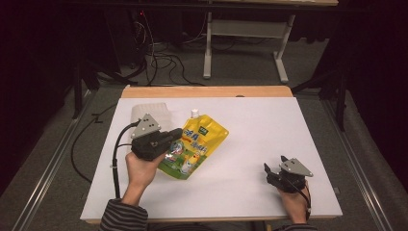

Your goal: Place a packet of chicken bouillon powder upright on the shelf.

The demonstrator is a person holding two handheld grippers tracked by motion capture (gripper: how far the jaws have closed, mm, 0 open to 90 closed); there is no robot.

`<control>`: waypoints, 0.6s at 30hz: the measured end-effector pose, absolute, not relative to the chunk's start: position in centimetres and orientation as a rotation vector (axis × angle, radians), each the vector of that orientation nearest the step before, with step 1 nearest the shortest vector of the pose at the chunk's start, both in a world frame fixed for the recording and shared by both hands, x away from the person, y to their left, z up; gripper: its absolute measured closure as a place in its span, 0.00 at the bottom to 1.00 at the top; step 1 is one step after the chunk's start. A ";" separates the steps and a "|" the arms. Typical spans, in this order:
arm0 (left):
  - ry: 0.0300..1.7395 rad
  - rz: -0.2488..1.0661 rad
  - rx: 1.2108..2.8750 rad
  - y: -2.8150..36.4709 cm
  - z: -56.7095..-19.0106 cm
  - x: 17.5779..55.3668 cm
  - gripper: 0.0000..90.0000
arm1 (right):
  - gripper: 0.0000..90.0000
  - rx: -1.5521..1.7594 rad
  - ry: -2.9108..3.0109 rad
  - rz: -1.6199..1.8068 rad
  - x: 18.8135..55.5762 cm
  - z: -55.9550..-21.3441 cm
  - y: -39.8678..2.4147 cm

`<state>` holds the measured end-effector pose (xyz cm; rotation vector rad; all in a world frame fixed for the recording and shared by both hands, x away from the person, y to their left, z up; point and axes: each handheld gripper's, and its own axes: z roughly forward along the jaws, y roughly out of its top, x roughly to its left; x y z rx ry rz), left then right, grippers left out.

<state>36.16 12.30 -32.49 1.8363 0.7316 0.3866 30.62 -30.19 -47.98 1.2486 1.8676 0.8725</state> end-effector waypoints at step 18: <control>0.800 0.483 1.789 15.4 -31.7 37.0 0.99 | 0.35 1.251 1.870 0.872 30.7 -48.0 -30.2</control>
